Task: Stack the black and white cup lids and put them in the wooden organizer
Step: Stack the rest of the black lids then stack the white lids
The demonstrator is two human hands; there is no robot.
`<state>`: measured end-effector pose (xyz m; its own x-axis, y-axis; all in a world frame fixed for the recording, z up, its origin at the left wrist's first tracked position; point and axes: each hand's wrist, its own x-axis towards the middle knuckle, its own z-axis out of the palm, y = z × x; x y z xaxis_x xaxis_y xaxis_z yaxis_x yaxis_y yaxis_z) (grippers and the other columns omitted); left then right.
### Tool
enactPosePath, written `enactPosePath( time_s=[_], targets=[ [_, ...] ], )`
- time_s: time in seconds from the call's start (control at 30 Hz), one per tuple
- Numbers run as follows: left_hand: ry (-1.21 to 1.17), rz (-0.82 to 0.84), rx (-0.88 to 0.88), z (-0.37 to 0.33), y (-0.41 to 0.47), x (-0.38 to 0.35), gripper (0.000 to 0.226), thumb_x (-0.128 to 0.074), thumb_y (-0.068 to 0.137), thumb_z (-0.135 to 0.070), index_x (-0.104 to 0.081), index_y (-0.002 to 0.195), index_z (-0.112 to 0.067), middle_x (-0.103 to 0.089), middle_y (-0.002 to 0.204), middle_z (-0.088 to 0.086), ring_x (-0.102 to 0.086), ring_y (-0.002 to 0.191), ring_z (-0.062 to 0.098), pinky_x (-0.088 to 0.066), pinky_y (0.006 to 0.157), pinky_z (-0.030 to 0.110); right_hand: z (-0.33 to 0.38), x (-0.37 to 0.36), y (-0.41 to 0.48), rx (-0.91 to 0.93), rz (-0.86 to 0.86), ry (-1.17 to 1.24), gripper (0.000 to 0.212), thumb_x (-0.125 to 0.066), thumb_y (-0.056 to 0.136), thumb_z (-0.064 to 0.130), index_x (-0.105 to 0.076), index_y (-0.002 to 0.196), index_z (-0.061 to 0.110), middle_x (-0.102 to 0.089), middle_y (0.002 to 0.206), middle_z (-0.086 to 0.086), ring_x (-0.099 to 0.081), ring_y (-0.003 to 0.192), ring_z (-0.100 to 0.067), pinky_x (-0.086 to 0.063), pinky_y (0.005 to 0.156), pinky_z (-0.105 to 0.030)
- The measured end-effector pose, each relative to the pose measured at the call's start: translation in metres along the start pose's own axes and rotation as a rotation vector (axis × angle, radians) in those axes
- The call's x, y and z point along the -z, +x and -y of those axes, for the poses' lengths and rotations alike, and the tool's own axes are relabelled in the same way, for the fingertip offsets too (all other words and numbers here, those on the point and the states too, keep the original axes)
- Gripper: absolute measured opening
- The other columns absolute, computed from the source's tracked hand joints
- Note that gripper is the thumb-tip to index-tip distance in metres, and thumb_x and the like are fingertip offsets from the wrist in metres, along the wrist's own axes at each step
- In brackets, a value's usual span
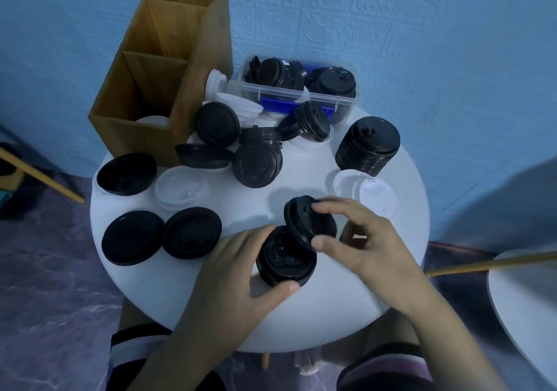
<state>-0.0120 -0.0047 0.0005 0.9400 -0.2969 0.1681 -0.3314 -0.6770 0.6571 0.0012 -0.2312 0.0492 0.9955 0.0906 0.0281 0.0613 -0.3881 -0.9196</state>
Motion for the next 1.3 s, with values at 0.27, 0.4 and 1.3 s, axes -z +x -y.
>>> enactPosePath(
  time_s=[0.27, 0.4, 1.3],
  targets=[
    [-0.067, 0.05, 0.043, 0.001, 0.021, -0.012, 0.095, -0.085, 0.067, -0.057, -0.039, 0.149, -0.044, -0.036, 0.112, -0.057, -0.032, 0.116, -0.026, -0.02, 0.098, 0.002, -0.014, 0.003, -0.007, 0.133, 0.155, -0.436, 0.052, -0.072, 0.079, 0.046, -0.062, 0.13, 0.046, -0.046, 0.139, 0.036, -0.036, 0.135, 0.002, -0.022, 0.106, -0.004],
    [-0.044, 0.074, 0.04, 0.002, 0.021, -0.011, 0.091, -0.082, 0.068, -0.061, -0.04, 0.148, -0.044, -0.032, 0.114, -0.048, -0.031, 0.114, -0.021, -0.022, 0.096, 0.004, -0.015, 0.002, -0.005, 0.112, 0.195, -0.388, 0.05, -0.075, 0.084, 0.038, -0.061, 0.132, 0.046, -0.042, 0.142, 0.037, -0.039, 0.136, 0.008, -0.027, 0.109, -0.006],
    [0.074, -0.02, -0.062, 0.005, 0.023, -0.017, 0.072, -0.061, 0.066, -0.078, -0.046, 0.126, -0.041, -0.047, 0.112, -0.027, -0.04, 0.107, -0.001, -0.033, 0.086, 0.012, -0.013, -0.004, -0.003, 0.044, 0.208, -0.438, 0.074, -0.078, 0.082, 0.048, -0.043, 0.147, 0.047, -0.033, 0.138, 0.049, -0.029, 0.134, 0.024, -0.019, 0.106, 0.002]
  ],
)
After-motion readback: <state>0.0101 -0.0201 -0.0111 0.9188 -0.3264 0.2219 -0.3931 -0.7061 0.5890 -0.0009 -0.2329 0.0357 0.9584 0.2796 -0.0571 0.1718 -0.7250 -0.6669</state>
